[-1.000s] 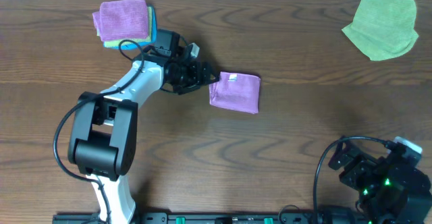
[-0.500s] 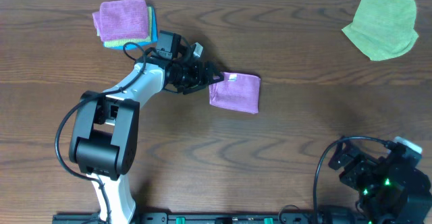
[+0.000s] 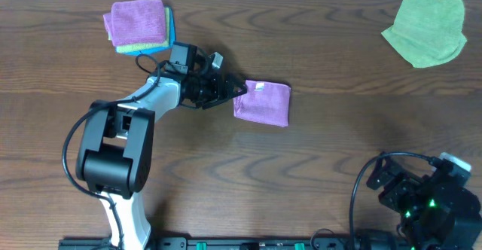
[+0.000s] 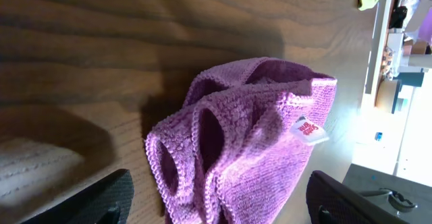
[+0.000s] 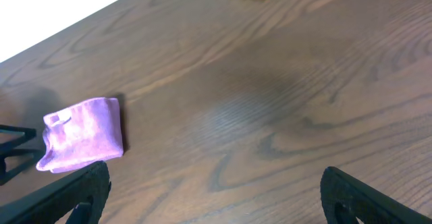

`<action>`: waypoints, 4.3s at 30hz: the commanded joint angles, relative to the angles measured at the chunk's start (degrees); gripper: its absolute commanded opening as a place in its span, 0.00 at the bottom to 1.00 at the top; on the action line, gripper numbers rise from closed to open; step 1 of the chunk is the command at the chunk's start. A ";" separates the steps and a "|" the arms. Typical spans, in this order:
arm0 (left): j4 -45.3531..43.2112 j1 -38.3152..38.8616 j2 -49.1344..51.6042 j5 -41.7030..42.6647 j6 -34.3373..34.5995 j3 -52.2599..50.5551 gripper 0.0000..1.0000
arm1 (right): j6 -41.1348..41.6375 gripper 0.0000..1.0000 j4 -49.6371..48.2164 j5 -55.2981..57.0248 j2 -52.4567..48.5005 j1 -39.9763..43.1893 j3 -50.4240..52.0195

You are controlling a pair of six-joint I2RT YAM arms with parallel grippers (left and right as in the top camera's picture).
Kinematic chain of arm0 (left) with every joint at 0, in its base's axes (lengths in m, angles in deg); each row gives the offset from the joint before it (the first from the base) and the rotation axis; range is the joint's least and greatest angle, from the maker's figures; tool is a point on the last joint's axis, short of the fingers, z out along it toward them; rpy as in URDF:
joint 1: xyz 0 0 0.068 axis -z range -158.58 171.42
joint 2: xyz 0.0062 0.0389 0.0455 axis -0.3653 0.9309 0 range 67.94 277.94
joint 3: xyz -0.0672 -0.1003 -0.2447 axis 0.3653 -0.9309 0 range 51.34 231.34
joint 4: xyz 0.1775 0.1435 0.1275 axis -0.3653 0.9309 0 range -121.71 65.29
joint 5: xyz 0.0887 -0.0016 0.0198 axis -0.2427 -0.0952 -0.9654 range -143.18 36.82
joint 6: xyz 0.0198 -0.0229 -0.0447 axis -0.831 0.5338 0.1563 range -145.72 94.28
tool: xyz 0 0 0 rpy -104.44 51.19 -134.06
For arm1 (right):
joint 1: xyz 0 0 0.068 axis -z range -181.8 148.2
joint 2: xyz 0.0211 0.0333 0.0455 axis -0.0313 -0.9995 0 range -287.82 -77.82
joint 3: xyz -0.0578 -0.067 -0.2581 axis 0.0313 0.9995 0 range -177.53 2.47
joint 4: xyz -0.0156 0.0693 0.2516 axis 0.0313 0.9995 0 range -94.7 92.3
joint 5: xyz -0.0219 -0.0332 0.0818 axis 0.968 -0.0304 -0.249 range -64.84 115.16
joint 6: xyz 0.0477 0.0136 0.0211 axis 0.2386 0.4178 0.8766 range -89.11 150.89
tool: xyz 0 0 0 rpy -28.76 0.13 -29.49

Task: Fold the cloth
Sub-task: 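Grasp the left edge of the folded purple cloth with the left gripper, then carry the purple cloth with the left gripper to the upper-left cloth stack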

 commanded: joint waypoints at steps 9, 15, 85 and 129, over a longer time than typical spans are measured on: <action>-5.42 0.26 7.37 5.64 1.99 -0.48 0.84 | 0.83 0.99 0.09 0.15 0.13 0.46 0.33; -6.25 2.32 7.37 7.85 2.71 -0.48 0.86 | 0.83 0.99 0.09 0.15 0.13 0.46 0.33; 37.55 -5.86 6.27 -14.58 -27.17 48.17 0.06 | 0.83 0.99 0.09 0.15 0.13 0.46 0.33; 32.37 -21.49 12.68 -18.58 -36.26 55.36 0.05 | 0.83 0.99 0.07 0.15 0.13 0.46 0.35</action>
